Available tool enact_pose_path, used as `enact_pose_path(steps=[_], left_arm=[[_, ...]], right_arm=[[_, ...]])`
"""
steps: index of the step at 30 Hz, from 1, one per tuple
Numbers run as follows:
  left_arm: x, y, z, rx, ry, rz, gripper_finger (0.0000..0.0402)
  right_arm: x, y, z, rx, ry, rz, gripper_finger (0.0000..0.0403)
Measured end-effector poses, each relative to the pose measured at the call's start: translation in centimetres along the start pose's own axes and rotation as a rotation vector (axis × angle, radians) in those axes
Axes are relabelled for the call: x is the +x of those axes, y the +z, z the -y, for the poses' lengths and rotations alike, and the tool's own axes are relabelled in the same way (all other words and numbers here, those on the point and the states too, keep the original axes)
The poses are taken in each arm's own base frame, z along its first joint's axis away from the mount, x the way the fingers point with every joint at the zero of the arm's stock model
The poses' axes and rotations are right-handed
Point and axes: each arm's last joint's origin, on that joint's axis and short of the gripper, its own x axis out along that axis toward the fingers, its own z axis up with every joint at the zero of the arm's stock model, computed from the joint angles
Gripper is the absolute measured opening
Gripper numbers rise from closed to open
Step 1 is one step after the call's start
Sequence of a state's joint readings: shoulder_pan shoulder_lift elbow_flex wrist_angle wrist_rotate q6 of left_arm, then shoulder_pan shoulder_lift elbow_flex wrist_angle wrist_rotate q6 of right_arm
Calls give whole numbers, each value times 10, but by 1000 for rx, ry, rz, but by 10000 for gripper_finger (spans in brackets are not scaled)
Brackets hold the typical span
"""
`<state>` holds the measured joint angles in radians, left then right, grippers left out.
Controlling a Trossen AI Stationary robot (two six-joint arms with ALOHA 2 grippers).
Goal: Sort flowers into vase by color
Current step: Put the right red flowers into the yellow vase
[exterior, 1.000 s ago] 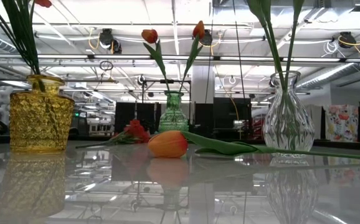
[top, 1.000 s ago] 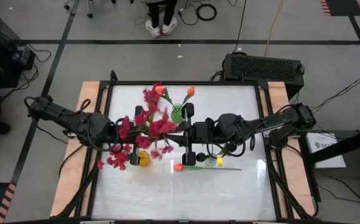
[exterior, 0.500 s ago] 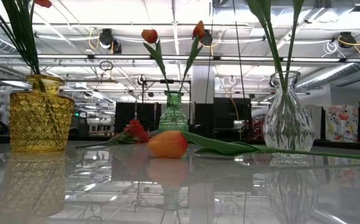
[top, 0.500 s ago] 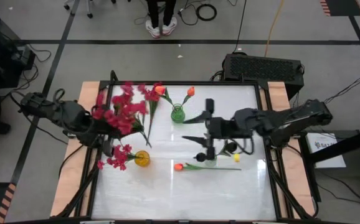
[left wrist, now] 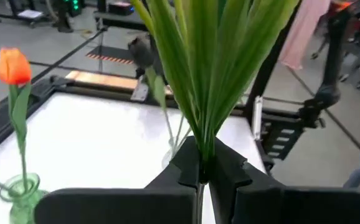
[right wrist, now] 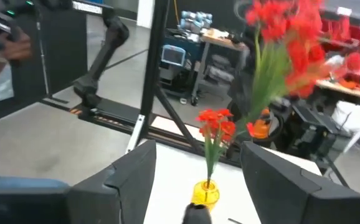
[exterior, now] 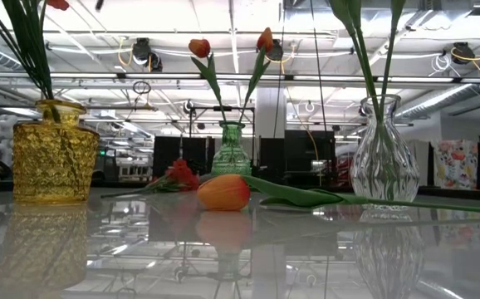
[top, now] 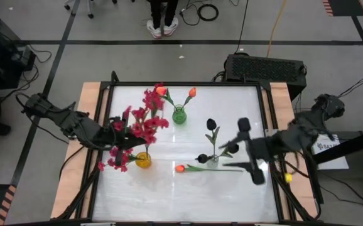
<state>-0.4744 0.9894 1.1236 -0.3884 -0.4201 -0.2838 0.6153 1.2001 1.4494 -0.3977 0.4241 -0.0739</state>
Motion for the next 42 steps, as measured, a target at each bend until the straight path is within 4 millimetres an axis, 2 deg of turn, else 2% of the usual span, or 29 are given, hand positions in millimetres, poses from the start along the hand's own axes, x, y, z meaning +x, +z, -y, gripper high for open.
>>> enact_pose_path(steps=[5, 10, 14, 20, 27, 32, 42], left_arm=[[8, -15, -1, 5, 8, -12, 14], [14, -31, -3, 1, 33, -50, 13], [17, -42, -6, -11, 72, -67, 13], [16, -58, -10, -44, 85, -92, 13], [6, -68, -10, -36, 61, -93, 13], [3, -71, -11, 6, 87, -108, 13], [2, -73, -12, 45, 98, -129, 16]], right_arm=[[-8, -3, -20, -20, -4, -12, 220], [0, -30, -42, -36, 4, -32, 215], [3, -43, -53, -38, -39, -1, 214], [-3, -40, -55, -23, -50, 27, 214], [-7, -40, -62, 12, -17, 26, 214], [-9, -40, -66, 34, 2, 27, 214], [0, -43, -74, 42, 2, 35, 214]])
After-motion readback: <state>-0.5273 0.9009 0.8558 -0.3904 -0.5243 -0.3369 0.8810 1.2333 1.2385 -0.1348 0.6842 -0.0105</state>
